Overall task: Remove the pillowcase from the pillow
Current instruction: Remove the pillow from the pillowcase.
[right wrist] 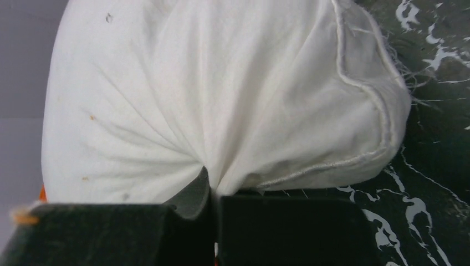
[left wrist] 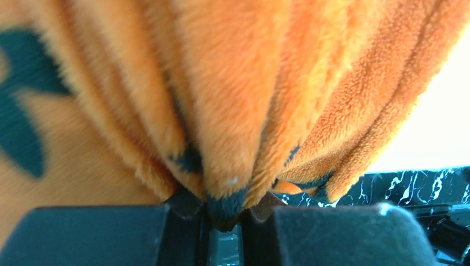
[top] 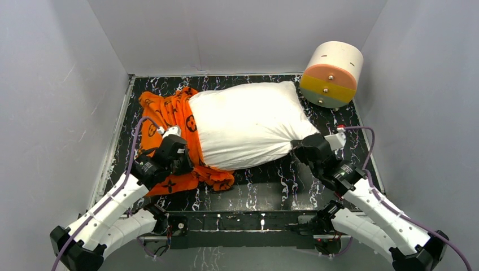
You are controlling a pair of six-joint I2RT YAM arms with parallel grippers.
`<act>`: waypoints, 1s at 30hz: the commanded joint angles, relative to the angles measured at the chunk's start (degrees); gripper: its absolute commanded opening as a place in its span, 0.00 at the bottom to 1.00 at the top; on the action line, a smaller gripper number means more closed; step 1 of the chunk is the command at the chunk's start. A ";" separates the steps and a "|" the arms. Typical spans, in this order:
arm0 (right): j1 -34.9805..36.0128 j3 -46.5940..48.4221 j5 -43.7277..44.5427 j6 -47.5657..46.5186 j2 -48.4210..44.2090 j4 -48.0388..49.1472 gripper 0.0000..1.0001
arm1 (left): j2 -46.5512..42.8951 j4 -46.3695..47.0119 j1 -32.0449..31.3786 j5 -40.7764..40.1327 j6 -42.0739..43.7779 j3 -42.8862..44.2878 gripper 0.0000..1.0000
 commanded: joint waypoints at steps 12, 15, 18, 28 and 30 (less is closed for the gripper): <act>-1.57 8.19 22.60 0.73 -6.34 -28.35 0.00 | 1.20 -15.02 0.37 -22.74 -1.57 10.63 0.00; -1.57 5.98 13.84 -3.24 -6.23 -21.71 0.00 | 1.21 -7.87 0.37 -10.17 7.84 11.49 0.36; -1.54 3.55 5.01 -4.88 -4.88 -15.57 0.00 | 1.27 -0.88 0.37 9.80 8.81 10.73 0.78; -1.58 2.87 -0.83 -4.10 -2.91 -12.09 0.00 | -3.35 -4.00 0.37 25.89 2.27 8.91 0.98; -1.56 3.02 -0.63 -4.32 -3.42 -11.83 0.00 | -4.48 -4.72 0.37 27.16 1.10 7.53 0.98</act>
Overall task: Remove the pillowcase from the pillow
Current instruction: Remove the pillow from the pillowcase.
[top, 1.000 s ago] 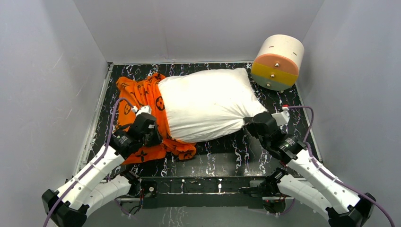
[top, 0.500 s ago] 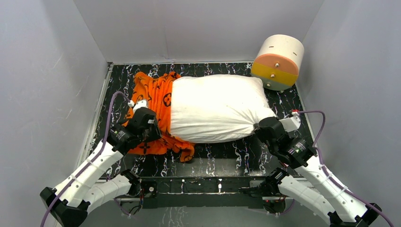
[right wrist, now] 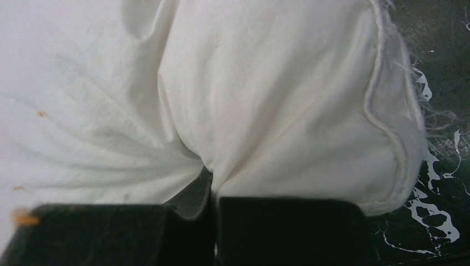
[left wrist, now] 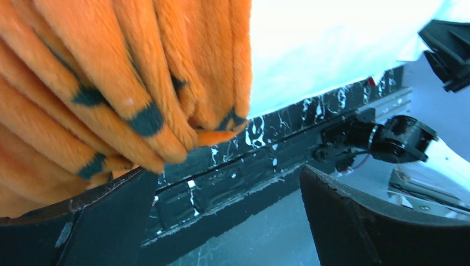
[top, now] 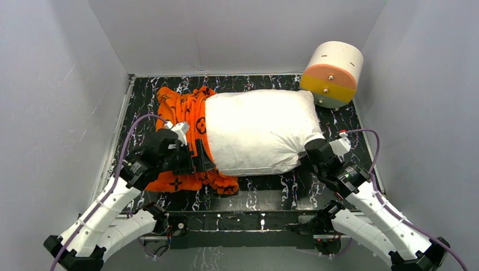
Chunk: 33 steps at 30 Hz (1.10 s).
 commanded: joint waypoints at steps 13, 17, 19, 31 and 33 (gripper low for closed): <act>-0.14 -0.98 -3.78 -0.58 -3.12 6.62 0.00 | -12.51 22.87 -1.52 2.98 -21.51 -25.06 0.98; -0.17 -1.70 -5.47 0.10 -2.93 7.90 0.00 | -11.78 26.45 -4.89 -7.99 -21.62 -26.36 0.98; -0.17 -1.87 -5.66 0.34 -2.67 8.09 0.00 | -8.86 30.54 -7.92 -9.93 -21.37 -26.80 0.98; -0.13 0.89 0.49 -1.59 -3.18 5.06 0.00 | 16.24 15.60 -28.27 -42.11 -15.09 -13.51 0.35; -0.16 3.98 6.25 -3.70 -3.14 1.08 0.00 | 19.69 6.38 -28.30 -48.48 -16.56 -10.27 0.18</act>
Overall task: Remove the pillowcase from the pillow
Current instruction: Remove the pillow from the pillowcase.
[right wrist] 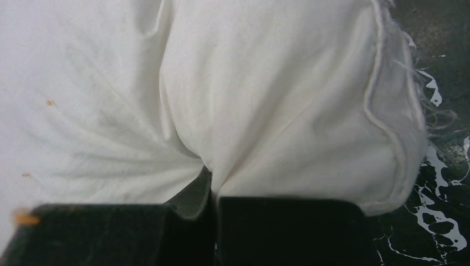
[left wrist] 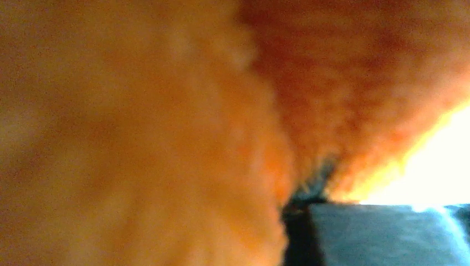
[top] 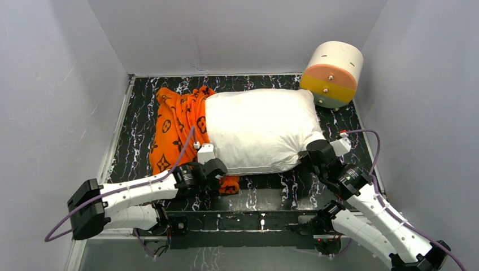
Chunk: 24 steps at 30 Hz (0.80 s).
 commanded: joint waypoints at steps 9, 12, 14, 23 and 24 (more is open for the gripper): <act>0.17 14.56 31.03 -2.70 -1.50 -19.14 0.00 | -1.05 -42.51 -0.94 -26.63 -15.63 9.59 0.00; 0.18 15.12 32.35 -3.92 -0.98 -20.68 0.00 | -7.60 -47.05 -0.91 -25.07 -17.01 14.28 0.00; 0.15 16.16 34.09 -1.85 -0.01 -24.12 0.00 | -11.41 -51.07 -0.87 -26.82 -19.88 16.88 0.00; 0.21 16.26 33.26 -4.26 -1.10 -22.40 0.00 | -22.02 -46.47 -0.52 -28.13 -11.28 15.88 0.00; 0.16 15.43 31.30 -5.59 -1.54 -20.42 0.00 | -21.58 -42.28 -0.55 -25.46 -7.49 15.41 0.00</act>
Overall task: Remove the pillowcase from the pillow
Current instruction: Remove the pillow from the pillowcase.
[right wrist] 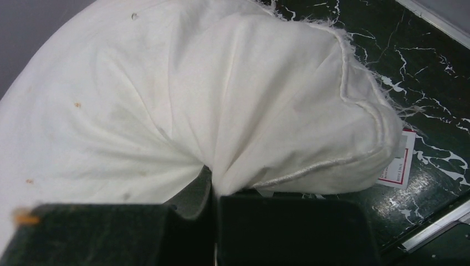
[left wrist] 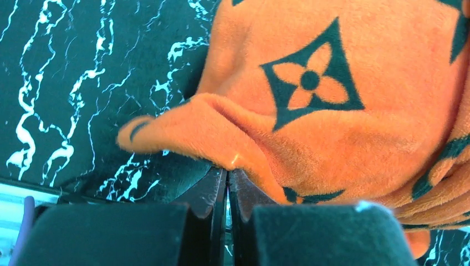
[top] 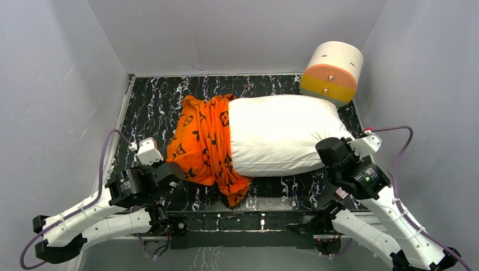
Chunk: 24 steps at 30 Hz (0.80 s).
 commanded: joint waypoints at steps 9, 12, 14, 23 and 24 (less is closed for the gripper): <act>-0.92 -5.17 -3.80 -9.30 -2.99 11.42 0.00 | 7.62 20.00 0.24 7.61 25.08 4.78 0.98; -0.88 -5.02 -4.05 -9.16 -2.18 11.40 0.00 | 9.08 18.24 0.31 6.62 24.05 4.65 0.98; -0.88 -4.95 -4.05 -9.19 -1.87 11.67 0.00 | 9.99 16.18 0.31 5.47 21.71 3.94 0.95; -0.90 -2.58 0.07 -10.34 1.39 9.26 0.00 | 8.91 6.05 0.31 -2.49 12.27 4.59 0.00; -0.94 -2.16 1.21 -9.74 1.95 7.99 0.00 | 8.33 3.80 0.31 -5.39 11.32 6.08 0.00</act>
